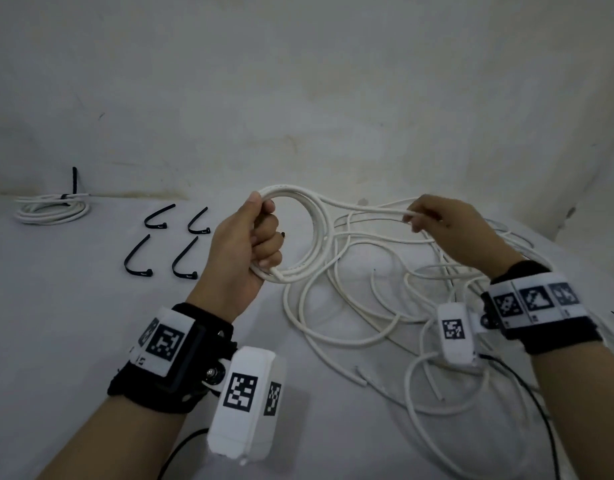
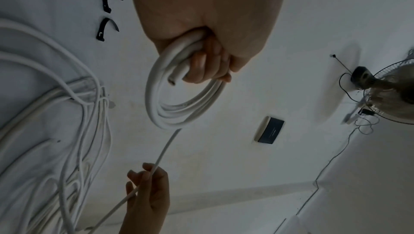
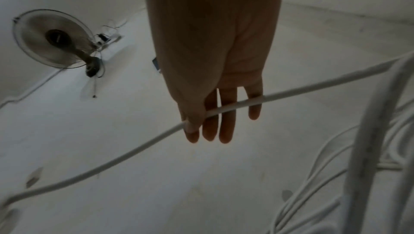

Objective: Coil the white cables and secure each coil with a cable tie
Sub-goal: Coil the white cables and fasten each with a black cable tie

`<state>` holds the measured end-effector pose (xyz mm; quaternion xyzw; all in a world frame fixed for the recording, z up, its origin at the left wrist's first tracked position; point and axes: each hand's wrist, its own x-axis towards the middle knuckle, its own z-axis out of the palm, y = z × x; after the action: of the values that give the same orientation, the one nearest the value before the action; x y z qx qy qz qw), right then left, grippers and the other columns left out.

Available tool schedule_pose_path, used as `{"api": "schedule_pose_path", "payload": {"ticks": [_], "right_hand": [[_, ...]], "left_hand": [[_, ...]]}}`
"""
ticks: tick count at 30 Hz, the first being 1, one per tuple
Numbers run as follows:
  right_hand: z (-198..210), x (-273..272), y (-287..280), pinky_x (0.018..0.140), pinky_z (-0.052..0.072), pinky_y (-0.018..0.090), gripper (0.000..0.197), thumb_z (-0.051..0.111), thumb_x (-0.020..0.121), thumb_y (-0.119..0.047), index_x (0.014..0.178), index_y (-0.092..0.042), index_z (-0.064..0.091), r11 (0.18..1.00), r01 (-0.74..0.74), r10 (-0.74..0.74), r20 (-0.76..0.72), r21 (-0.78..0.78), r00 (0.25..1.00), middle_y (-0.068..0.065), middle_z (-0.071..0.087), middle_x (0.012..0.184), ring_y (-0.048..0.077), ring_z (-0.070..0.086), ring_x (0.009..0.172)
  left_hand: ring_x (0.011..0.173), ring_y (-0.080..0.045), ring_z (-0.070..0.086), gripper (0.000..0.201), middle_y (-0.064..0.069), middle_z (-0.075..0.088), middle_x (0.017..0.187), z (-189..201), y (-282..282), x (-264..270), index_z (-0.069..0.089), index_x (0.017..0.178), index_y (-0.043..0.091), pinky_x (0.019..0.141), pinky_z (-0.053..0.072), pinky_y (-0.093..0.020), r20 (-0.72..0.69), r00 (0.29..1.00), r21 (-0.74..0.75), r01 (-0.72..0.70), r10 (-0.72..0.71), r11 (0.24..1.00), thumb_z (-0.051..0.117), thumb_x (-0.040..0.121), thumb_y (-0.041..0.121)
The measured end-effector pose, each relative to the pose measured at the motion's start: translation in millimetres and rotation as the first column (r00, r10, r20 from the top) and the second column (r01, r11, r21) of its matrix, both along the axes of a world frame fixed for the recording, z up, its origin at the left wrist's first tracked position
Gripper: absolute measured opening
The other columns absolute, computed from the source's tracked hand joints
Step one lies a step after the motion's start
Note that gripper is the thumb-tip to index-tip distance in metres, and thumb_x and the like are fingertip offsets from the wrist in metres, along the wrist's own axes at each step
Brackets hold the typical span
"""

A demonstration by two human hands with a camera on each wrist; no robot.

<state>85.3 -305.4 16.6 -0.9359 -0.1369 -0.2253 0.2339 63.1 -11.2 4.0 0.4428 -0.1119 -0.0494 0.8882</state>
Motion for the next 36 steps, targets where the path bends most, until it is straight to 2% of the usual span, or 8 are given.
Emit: {"api": "schedule_pose_path", "payload": {"ticks": [9, 12, 16, 21, 25, 30, 32, 36], "right_hand": [[28.2, 0.2, -11.1, 0.069, 0.043, 0.024, 0.012, 0.056, 0.092, -0.005, 0.093, -0.015, 0.050, 0.978, -0.025, -0.029, 0.256, 0.205, 0.966, 0.008, 0.058, 0.079, 0.017, 0.053, 0.071], [22.5, -6.6, -5.2, 0.065, 0.038, 0.011, 0.015, 0.059, 0.090, -0.004, 0.090, -0.017, 0.051, 0.994, -0.028, 0.004, 0.220, 0.107, 0.976, 0.004, 0.057, 0.075, 0.009, 0.051, 0.068], [14.9, -23.5, 8.6, 0.066, 0.044, 0.021, 0.025, 0.066, 0.085, -0.002, 0.088, -0.026, 0.058, 0.988, -0.141, 0.147, 0.104, -0.064, 0.984, 0.002, 0.064, 0.074, 0.015, 0.057, 0.073], [19.0, -49.8, 37.2, 0.062, 0.043, 0.012, 0.024, 0.076, 0.078, -0.006, 0.091, -0.025, 0.069, 0.922, -0.287, 0.294, -0.013, -0.261, 0.956, -0.019, 0.065, 0.078, 0.003, 0.057, 0.070], [22.1, -71.4, 62.8, 0.063, 0.038, 0.005, 0.033, 0.063, 0.076, -0.014, 0.101, -0.033, 0.071, 0.854, -0.406, 0.397, -0.096, -0.327, 0.913, -0.022, 0.054, 0.074, -0.007, 0.051, 0.065], [28.5, -88.9, 99.1, 0.060, 0.042, 0.011, 0.027, 0.062, 0.079, -0.023, 0.102, -0.033, 0.072, 0.780, -0.501, 0.486, -0.140, -0.375, 0.863, -0.016, 0.052, 0.074, -0.003, 0.052, 0.066], [33.2, -89.8, 108.9, 0.059, 0.049, 0.023, 0.025, 0.061, 0.081, -0.024, 0.101, -0.032, 0.073, 0.769, -0.522, 0.513, -0.131, -0.370, 0.848, -0.010, 0.061, 0.077, 0.003, 0.058, 0.069], [40.1, -82.3, 122.8, 0.064, 0.037, 0.005, 0.016, 0.065, 0.082, -0.017, 0.093, -0.022, 0.076, 0.762, -0.572, 0.586, -0.054, -0.302, 0.809, -0.018, 0.064, 0.081, -0.011, 0.049, 0.068]], "left_hand": [[0.035, -0.002, 0.021, 0.035, 0.009, 0.026, 0.046, -3.3, 3.5, 7.0, 0.047, 0.075, 0.015, 0.033, 0.022, -0.014, -0.008, 0.999, -0.064, -0.053, 0.052, 0.997, 0.034, 0.102, 0.033], [0.034, -0.002, 0.021, 0.035, 0.009, 0.025, 0.045, -1.7, 7.4, 9.1, 0.046, 0.076, 0.016, 0.033, 0.023, -0.014, -0.015, 0.997, -0.093, -0.073, 0.072, 0.993, 0.032, 0.102, 0.033], [0.033, -0.003, 0.022, 0.036, 0.010, 0.026, 0.044, -0.2, 12.9, 12.1, 0.045, 0.075, 0.017, 0.034, 0.024, -0.014, -0.011, 0.992, -0.152, -0.126, 0.125, 0.980, 0.030, 0.103, 0.034], [0.035, -0.004, 0.024, 0.035, 0.009, 0.026, 0.044, -1.7, 14.0, 14.4, 0.043, 0.075, 0.017, 0.036, 0.028, -0.015, -0.025, 0.986, -0.208, -0.165, 0.164, 0.964, 0.031, 0.103, 0.034], [0.036, -0.004, 0.025, 0.033, 0.009, 0.026, 0.044, 0.1, 14.4, 13.3, 0.042, 0.076, 0.017, 0.037, 0.029, -0.016, -0.016, 0.982, -0.221, -0.189, 0.190, 0.957, 0.032, 0.103, 0.032], [0.037, -0.005, 0.026, 0.029, 0.008, 0.028, 0.045, -1.8, 2.5, 7.4, 0.040, 0.081, 0.015, 0.038, 0.031, -0.017, 0.038, 0.985, -0.118, -0.163, 0.169, 0.979, 0.030, 0.103, 0.030], [0.037, -0.005, 0.026, 0.028, 0.008, 0.029, 0.045, -2.4, -5.7, 2.3, 0.039, 0.081, 0.014, 0.038, 0.031, -0.018, 0.068, 0.989, -0.052, -0.130, 0.134, 0.990, 0.030, 0.103, 0.029], [0.040, -0.006, 0.030, 0.025, 0.004, 0.031, 0.050, -5.4, -16.2, -9.0, 0.039, 0.087, 0.011, 0.039, 0.033, -0.016, 0.147, 0.989, 0.120, -0.042, 0.024, 0.992, 0.029, 0.103, 0.027]]}}
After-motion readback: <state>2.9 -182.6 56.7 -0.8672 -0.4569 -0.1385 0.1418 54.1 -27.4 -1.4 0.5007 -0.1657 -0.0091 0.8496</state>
